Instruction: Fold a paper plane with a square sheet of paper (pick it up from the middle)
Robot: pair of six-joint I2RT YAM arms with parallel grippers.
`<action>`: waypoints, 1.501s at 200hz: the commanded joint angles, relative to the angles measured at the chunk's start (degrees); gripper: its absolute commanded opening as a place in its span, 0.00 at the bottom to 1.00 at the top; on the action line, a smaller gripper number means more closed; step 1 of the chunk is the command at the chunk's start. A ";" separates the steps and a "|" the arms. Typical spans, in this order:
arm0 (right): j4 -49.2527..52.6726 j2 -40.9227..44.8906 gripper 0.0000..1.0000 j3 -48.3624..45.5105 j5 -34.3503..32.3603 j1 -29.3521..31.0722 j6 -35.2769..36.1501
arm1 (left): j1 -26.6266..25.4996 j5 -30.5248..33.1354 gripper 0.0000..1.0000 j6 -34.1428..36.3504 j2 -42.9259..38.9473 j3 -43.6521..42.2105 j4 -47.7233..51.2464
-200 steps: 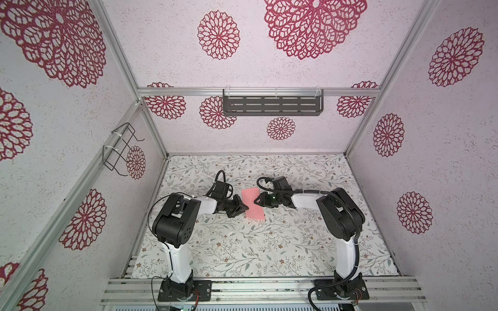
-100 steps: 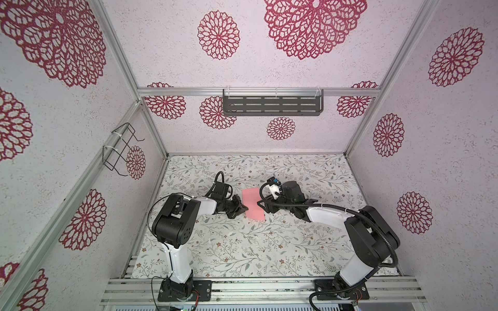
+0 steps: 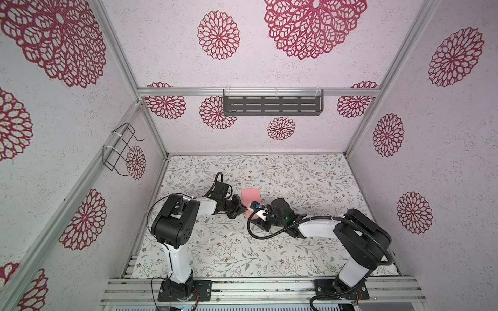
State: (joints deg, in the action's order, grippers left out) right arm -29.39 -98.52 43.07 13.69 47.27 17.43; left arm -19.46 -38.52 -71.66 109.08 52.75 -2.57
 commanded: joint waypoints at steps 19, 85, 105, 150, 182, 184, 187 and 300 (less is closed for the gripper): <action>-4.58 -3.69 0.49 2.91 -6.14 1.00 5.90 | 0.16 -0.50 0.00 -1.16 -2.10 0.00 -0.07; -2.92 -4.05 0.19 3.52 -5.62 1.07 6.68 | 0.55 -0.50 0.01 -1.38 -2.57 -0.32 -0.02; -2.55 -4.22 0.12 3.60 -4.39 0.99 6.07 | 1.00 -0.37 0.04 -1.31 -3.39 -0.63 0.12; -0.76 -2.88 0.00 4.03 -0.40 0.77 3.24 | 5.83 1.52 0.27 5.28 -8.51 -1.37 8.30; 0.73 -1.40 0.00 3.61 6.42 0.02 -2.12 | 7.56 4.34 0.39 13.13 -13.56 1.77 15.24; 0.62 -1.39 0.00 3.54 6.78 -0.05 -2.53 | 7.46 4.51 0.40 13.54 -13.68 2.03 15.43; 0.58 -1.33 0.00 3.45 7.38 -0.13 -3.10 | 7.31 4.59 0.40 13.97 -13.83 2.41 15.62; -6.92 -5.20 0.00 3.16 23.92 -1.39 -22.48 | 0.80 13.50 0.22 29.47 2.42 19.85 33.42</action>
State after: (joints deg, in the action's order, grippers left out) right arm -33.08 -102.39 45.08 32.47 46.17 0.36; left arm -17.67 -30.00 -49.30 109.86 68.75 22.52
